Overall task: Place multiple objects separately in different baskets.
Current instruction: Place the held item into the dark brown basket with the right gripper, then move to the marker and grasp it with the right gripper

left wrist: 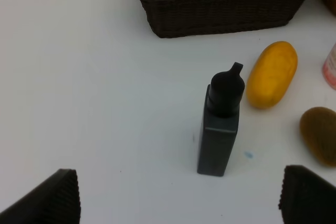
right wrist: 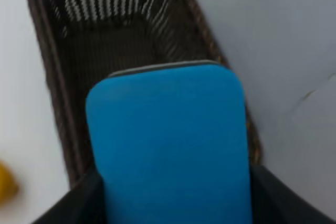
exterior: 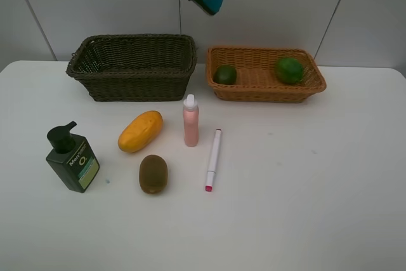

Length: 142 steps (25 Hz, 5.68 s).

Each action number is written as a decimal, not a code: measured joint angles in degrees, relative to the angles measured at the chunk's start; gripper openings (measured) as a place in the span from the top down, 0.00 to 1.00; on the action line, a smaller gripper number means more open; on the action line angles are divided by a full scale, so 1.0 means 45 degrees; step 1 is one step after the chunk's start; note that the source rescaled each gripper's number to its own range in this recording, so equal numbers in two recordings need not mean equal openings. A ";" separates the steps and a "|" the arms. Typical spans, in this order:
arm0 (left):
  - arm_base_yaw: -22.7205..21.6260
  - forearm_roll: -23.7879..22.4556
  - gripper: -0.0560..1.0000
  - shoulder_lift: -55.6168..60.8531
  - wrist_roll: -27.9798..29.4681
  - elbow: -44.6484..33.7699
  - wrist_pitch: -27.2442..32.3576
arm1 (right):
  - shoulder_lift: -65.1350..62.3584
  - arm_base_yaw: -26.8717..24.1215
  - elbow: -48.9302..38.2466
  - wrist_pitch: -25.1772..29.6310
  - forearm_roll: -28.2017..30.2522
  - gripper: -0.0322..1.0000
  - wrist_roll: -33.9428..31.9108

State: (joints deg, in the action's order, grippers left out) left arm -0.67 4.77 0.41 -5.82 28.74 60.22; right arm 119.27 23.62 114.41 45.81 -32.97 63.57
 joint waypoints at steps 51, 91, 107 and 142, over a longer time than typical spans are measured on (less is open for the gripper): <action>0.0000 0.0000 0.00 0.0000 0.0000 0.0000 0.0000 | 0.4450 0.1554 0.0000 -0.5756 -0.4069 0.02 -0.1486; 0.0000 -0.0014 0.00 0.0000 0.0000 0.0000 0.0000 | -0.0520 0.2188 -0.1161 0.5365 0.7405 0.15 -1.9983; 0.0000 -0.0042 0.00 0.0000 0.0000 0.0000 0.0000 | -0.2354 0.2546 -0.5664 0.5365 0.8200 0.17 -2.2145; 0.0000 -0.0042 0.00 0.0000 0.0000 0.0000 0.0000 | -0.0525 0.3434 -0.8721 0.0638 0.6844 0.17 -2.2972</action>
State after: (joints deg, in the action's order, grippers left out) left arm -0.67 4.58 0.41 -5.82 28.74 60.22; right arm 116.91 39.07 75.16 48.69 -2.17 -39.80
